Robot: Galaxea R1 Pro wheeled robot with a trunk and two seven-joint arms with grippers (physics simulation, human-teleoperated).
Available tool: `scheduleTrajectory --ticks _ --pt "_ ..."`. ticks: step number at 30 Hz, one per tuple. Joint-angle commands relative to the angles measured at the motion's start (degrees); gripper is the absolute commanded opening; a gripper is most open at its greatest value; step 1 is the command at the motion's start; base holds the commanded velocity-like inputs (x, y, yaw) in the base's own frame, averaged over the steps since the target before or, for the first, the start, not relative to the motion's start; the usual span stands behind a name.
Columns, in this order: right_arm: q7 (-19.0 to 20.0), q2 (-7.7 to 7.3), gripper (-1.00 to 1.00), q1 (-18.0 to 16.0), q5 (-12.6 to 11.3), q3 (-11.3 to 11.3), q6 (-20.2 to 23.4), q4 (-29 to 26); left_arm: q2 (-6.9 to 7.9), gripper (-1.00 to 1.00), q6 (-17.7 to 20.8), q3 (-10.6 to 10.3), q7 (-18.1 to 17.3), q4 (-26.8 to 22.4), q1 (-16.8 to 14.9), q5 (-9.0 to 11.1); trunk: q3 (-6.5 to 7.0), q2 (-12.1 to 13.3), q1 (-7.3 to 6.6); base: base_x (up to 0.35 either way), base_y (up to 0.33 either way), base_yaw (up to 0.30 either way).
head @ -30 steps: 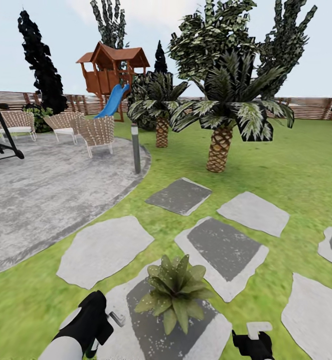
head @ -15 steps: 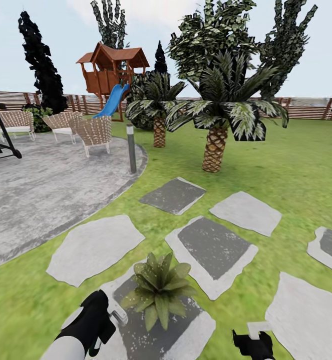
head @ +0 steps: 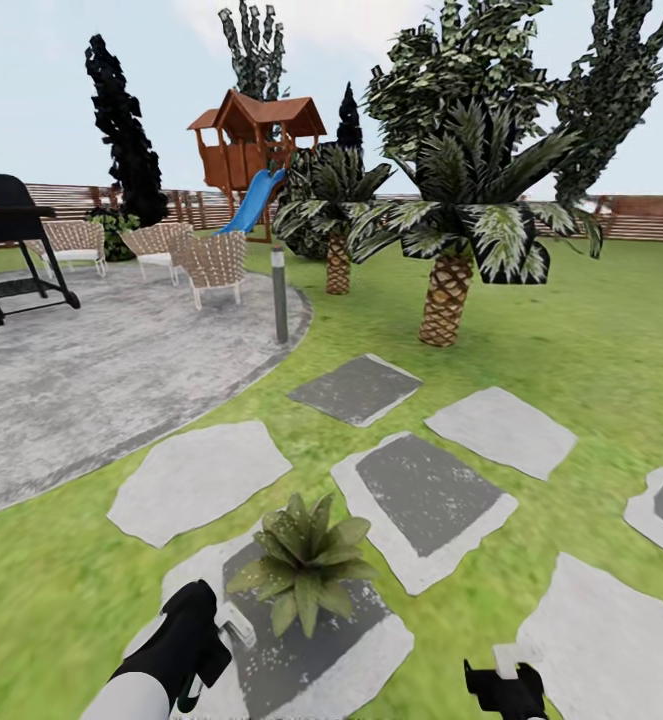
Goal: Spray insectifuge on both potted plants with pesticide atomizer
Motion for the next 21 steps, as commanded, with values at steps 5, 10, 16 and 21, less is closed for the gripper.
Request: scheduleTrajectory --ticks 5,10,16,21 --pt "-0.06 0.01 1.00 -0.05 0.60 -0.39 -0.29 0.10 -0.18 -1.00 0.09 0.37 -0.48 -0.08 -0.05 -0.54 -0.05 -0.03 -0.02 -0.009 -0.274 0.275" --pt "-0.07 0.01 1.00 -0.05 0.60 -0.38 -0.29 0.10 -0.11 -1.00 0.12 0.46 -0.48 -0.08 -0.05 -0.55 -0.05 -0.03 -0.02 -0.001 -0.265 0.186" --pt "-0.05 0.01 1.00 -0.05 0.60 -0.39 -0.29 0.10 0.08 -1.00 0.12 0.81 -0.47 -0.04 -0.05 -0.55 -0.05 -0.03 -0.02 0.000 -0.081 0.018" --pt "-0.03 0.01 1.00 -0.05 0.60 -0.36 -0.29 0.10 0.41 -1.00 0.19 0.44 -0.41 0.65 -0.05 -0.68 -0.05 -0.03 -0.02 0.000 -0.002 0.000"
